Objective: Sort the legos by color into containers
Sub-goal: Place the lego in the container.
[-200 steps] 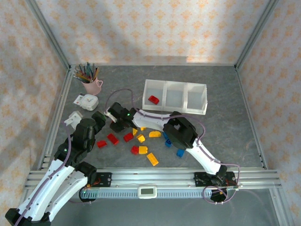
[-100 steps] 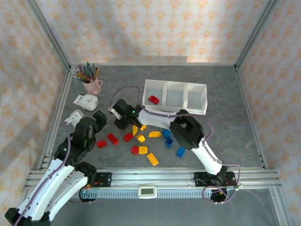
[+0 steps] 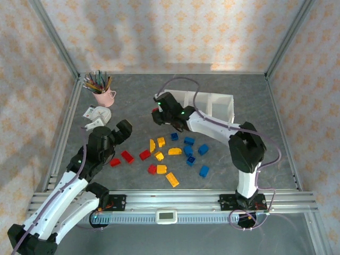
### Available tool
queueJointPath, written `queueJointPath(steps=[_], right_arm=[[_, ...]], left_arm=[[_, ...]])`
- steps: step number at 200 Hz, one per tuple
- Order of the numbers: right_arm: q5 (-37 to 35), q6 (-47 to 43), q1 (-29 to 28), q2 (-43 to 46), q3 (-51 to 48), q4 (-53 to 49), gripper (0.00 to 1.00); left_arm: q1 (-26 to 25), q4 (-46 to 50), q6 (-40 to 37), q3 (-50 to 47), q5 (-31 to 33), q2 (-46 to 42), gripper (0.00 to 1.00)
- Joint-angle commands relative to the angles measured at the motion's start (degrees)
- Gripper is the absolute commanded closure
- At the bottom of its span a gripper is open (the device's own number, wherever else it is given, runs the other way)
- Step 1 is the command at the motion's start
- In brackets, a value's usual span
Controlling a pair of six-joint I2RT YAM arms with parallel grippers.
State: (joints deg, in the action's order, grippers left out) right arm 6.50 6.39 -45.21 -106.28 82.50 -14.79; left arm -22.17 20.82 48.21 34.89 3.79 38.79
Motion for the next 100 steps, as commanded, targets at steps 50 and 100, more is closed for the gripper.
queueJointPath(steps=[50,100], right_arm=[[-7.26,7.18,9.28,-2.34,0.42,1.24,0.81],[-10.5,4.74,10.41,-12.32,12.41,-2.58,0.61]], left_arm=[[-4.02,-15.75,-0.04,-1.15,-4.23,9.35,0.01],[-4.34,-17.53,-0.66,0.28,-3.57,13.58,0.01]])
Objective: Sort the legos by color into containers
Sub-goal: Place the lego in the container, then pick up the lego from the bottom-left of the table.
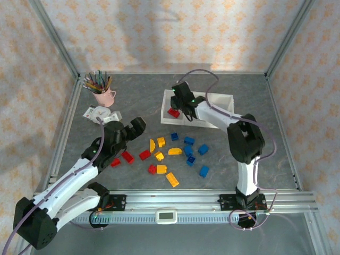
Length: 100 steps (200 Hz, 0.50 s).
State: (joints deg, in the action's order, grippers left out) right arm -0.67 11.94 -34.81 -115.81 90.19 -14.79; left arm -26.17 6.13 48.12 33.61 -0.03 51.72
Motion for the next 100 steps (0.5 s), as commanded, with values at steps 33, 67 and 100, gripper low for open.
queueJointPath(steps=[33,67,100], right_arm=[[-2.74,-1.6,0.0,-2.34,6.28,-3.59,0.46],[-0.39,-2.13,-0.34,3.37,1.14,-2.32,0.38],[2.42,-2.17,-3.59,11.46,-8.37,-0.07,0.32]], left_arm=[[-0.3,-0.39,-0.61,2.11,1.48,0.49,0.01],[-0.28,5.3,0.08,2.58,2.2,-0.55,0.01],[-0.54,14.08,1.2,3.19,3.95,-2.61,0.01]])
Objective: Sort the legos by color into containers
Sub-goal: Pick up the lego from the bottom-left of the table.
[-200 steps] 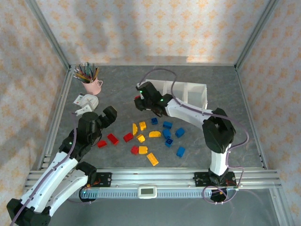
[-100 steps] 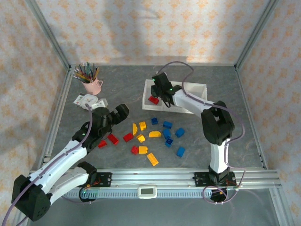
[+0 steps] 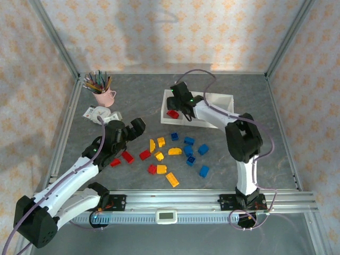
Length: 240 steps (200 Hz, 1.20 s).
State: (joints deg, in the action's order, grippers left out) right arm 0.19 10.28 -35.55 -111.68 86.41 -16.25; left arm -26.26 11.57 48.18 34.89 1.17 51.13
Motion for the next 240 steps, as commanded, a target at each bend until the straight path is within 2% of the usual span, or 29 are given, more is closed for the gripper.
queueJointPath(steps=[1,49,95,132,183,240], right_arm=[[1.61,-0.43,-2.94,7.61,-4.85,1.44,0.32],[7.73,-0.54,-9.11,18.76,-18.16,4.63,0.22],[13.84,-0.35,-13.84,23.84,-27.87,8.3,0.17],[15.75,0.19,-14.57,26.07,-32.75,11.8,0.15],[15.62,-0.15,-14.56,25.72,-33.52,13.09,0.14],[13.83,-0.37,-14.55,26.06,-34.02,13.26,0.11]], left_arm=[[-0.45,8.9,1.22,1.92,2.81,-2.1,0.01],[-2.96,19.25,5.31,1.11,3.58,-4.19,0.06],[-6.64,22.92,11.73,-3.53,4.76,-4.77,0.14],[-7.93,20.51,14.89,-8.43,4.18,-3.17,0.19],[-8.04,14.17,14.31,-10.99,4.45,2.83,0.25],[-7.94,10.11,13.43,-10.27,8.36,9.17,0.34]])
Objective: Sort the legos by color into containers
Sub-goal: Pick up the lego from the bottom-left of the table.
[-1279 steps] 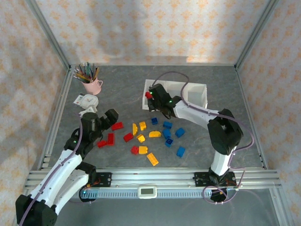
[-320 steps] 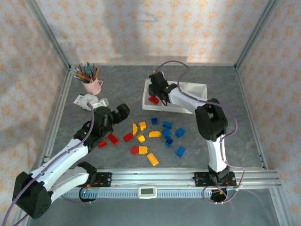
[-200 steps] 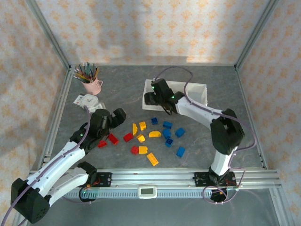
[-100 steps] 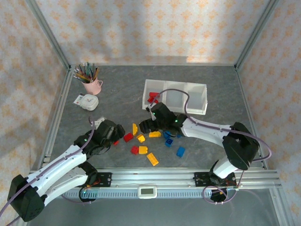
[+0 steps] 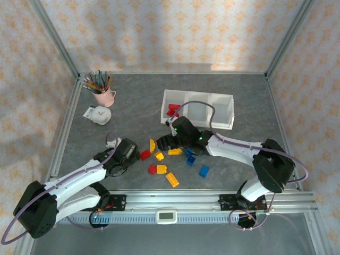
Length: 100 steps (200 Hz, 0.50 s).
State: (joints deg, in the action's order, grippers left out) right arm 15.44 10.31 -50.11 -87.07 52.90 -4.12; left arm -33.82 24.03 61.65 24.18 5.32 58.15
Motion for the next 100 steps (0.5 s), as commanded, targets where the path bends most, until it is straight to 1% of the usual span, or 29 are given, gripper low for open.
queueJointPath(steps=[1,31,74,100], right_arm=[[-1.4,-0.38,0.01,1.46,-0.52,1.13,0.11],[-1.73,-0.41,0.08,1.78,-0.95,1.31,0.1],[-2.68,-0.14,0.02,2.29,-1.09,1.31,0.09],[-2.2,0.54,0.53,3.19,-1.57,1.74,0.06]], left_arm=[[-0.37,-2.34,-0.04,0.48,4.36,2.28,0.34],[-0.33,-1.96,-0.62,1.86,7.73,5.91,0.4],[-0.28,-3.52,-1.71,2.77,7.98,9.8,0.55],[-0.3,-2.22,-1.71,3.3,8.12,9.08,0.66]])
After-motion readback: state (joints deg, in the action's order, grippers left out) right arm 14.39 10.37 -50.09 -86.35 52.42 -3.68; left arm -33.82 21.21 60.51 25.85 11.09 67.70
